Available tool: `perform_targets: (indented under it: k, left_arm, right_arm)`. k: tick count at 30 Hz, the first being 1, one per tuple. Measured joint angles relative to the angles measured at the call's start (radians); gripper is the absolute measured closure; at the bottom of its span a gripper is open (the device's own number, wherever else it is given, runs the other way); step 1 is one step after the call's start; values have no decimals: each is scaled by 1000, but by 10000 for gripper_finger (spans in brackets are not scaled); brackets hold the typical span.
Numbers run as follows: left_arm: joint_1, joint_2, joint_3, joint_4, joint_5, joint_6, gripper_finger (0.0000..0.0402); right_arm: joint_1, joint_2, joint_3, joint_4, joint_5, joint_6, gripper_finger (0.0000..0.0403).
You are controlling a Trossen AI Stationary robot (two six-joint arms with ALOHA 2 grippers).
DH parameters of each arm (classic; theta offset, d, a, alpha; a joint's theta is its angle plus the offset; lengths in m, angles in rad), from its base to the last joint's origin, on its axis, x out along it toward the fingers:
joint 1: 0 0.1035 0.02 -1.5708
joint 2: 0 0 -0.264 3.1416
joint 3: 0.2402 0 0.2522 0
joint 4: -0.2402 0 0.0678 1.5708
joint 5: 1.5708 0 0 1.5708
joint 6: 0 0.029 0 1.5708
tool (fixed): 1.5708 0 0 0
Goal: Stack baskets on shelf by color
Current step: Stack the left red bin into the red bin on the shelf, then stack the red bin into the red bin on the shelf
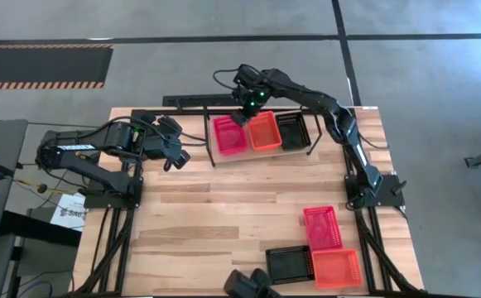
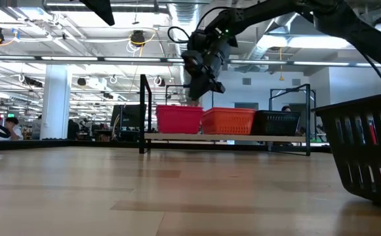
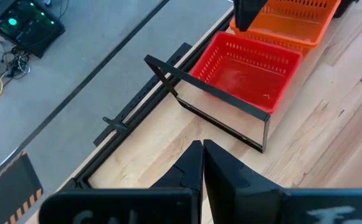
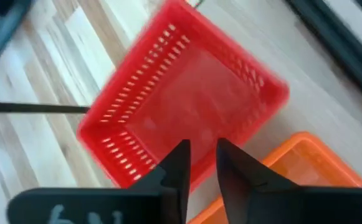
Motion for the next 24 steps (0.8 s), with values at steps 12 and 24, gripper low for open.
perform_targets:
  k: [12, 24]
  left_arm:
    - [0, 0, 0, 0, 0, -9, 401]
    - [0, 0, 0, 0, 5, -18, 401]
  right_arm:
    - [97, -2, 90, -92, 25, -9, 318]
    - [351, -7, 80, -460, 337, 21, 375]
